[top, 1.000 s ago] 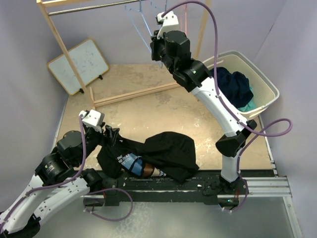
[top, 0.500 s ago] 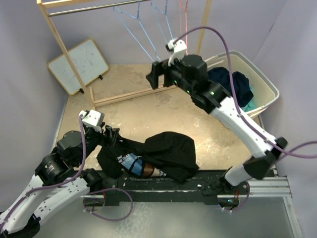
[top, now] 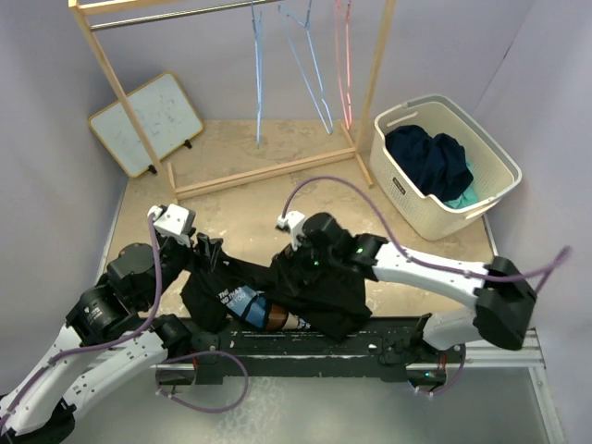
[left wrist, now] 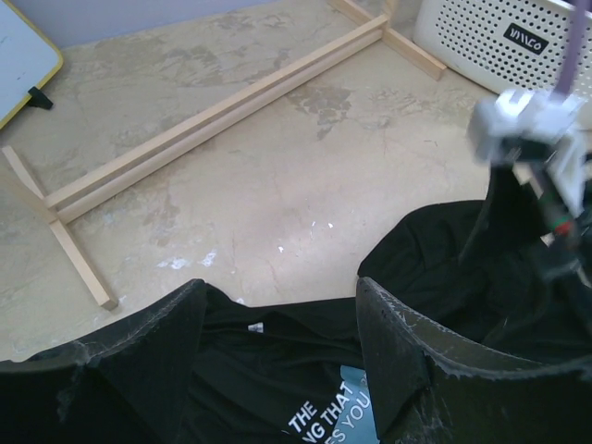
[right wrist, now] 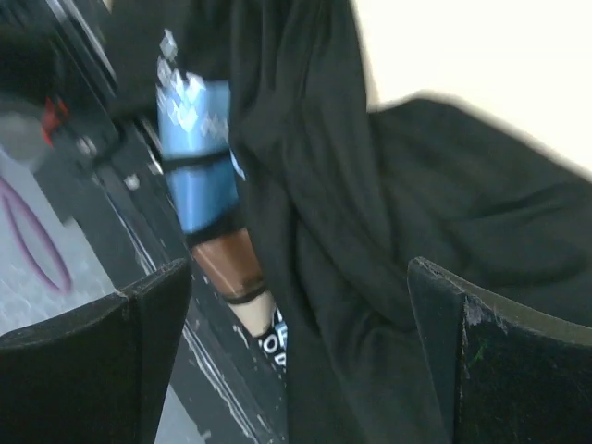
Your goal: Remove the t-shirt from the hanger
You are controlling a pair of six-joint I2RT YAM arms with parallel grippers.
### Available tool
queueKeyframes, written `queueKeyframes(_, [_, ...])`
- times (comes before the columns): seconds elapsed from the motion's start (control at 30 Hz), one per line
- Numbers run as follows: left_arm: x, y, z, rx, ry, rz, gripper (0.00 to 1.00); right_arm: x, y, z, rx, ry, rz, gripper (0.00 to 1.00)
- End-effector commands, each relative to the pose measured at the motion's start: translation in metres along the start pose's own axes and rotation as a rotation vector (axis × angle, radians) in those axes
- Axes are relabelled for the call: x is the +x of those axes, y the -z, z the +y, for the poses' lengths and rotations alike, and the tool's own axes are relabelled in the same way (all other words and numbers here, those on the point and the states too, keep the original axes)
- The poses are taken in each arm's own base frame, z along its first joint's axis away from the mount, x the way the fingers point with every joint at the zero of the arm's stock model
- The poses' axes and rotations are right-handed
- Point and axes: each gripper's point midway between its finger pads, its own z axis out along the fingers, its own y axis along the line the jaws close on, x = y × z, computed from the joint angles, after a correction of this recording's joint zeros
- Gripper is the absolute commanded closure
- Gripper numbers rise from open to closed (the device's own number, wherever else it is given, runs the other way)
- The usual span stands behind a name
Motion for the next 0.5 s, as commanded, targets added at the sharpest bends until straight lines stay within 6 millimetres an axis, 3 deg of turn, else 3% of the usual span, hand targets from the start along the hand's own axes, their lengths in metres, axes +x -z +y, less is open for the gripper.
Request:
queueKeyframes(0.0, [-0.004,-0.004,0.001,-0.017,0.011,-0.012,0.31,0.019,-0.024,0.035,-0.117,0.04,0.06,0.0])
queueKeyframes(0.13, [-0.005,-0.004,0.003,-0.028,0.012,-0.012,0.31,0.044,-0.045,0.043,-0.108,0.139,0.152,0.0])
queueKeyframes(0.2, [-0.004,-0.004,0.003,-0.031,0.013,-0.012,0.31,0.041,-0.051,0.055,-0.153,0.173,0.156,0.0])
queueKeyframes(0.33, [-0.004,-0.004,0.004,-0.036,0.014,-0.012,0.31,0.054,-0.058,0.07,-0.226,0.214,0.195,0.0])
queueKeyframes(0.47, [-0.004,-0.005,0.004,-0.035,0.01,-0.01,0.31,0.066,-0.068,0.067,-0.179,0.231,0.224,0.0])
